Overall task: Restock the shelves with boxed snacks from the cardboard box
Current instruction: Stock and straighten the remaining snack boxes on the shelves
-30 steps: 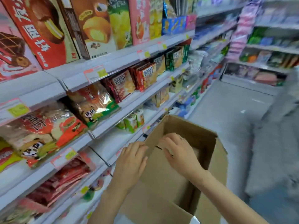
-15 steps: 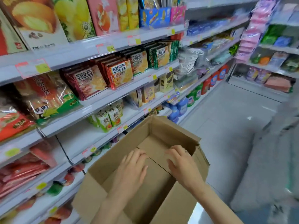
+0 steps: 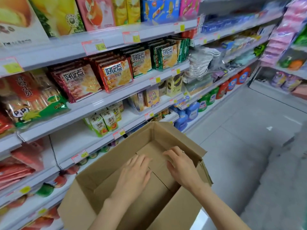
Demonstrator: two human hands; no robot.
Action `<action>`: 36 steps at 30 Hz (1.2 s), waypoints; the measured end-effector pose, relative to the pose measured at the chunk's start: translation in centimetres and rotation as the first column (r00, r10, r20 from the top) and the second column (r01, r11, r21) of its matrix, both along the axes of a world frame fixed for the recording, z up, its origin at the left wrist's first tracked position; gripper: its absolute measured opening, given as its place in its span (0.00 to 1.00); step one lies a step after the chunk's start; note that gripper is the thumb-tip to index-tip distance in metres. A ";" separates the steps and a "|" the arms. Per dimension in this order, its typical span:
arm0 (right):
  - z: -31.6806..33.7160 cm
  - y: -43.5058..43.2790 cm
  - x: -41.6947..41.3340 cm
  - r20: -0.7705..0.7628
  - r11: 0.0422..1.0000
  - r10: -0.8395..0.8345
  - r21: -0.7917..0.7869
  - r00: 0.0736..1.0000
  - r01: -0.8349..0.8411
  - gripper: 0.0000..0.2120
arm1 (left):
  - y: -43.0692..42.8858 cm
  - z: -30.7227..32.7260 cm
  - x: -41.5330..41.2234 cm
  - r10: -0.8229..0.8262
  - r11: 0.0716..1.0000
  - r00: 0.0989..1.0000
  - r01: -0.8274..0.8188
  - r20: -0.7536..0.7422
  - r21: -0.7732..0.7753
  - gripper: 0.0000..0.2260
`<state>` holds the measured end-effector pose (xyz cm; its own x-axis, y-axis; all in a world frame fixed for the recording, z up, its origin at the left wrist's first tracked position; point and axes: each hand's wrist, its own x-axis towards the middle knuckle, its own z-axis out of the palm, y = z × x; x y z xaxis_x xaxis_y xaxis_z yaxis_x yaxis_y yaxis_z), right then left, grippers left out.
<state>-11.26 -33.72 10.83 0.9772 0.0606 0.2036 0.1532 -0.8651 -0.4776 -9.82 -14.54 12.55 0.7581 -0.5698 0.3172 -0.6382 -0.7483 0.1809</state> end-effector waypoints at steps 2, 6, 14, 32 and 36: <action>-0.4 -0.6 1.2 -0.004 0.999 0.022 -0.023 1.000 -0.023 0.13 | -0.8 -0.5 1.5 0.009 0.999 1.000 -0.009 0.008 0.034 0.12; -0.8 -2.5 4.4 -0.038 0.996 0.082 -0.031 0.996 -0.083 0.12 | -2.7 -1.3 4.5 0.064 0.993 0.998 -0.063 0.002 0.102 0.15; -2.3 -10.1 16.2 -0.106 0.980 0.196 0.000 0.975 -0.197 0.13 | -7.6 -3.4 14.7 0.221 0.959 0.975 -0.222 0.025 0.177 0.16; -11.9 -9.5 44.0 -0.056 0.908 -0.020 0.417 0.998 0.042 0.39 | -12.7 -12.1 38.4 0.826 0.473 0.448 -0.881 -0.341 -0.010 0.27; -14.5 -7.4 46.6 0.001 0.885 -0.072 0.461 0.997 0.063 0.52 | -12.9 -14.2 41.6 0.831 0.488 0.476 -0.872 -0.288 -0.032 0.27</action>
<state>35.31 -41.14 -3.69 0.9716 -0.1100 0.2096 0.1143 -0.5576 -0.8222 31.81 -27.44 -1.62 0.8936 0.4367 0.1035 0.3699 -0.8472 0.3814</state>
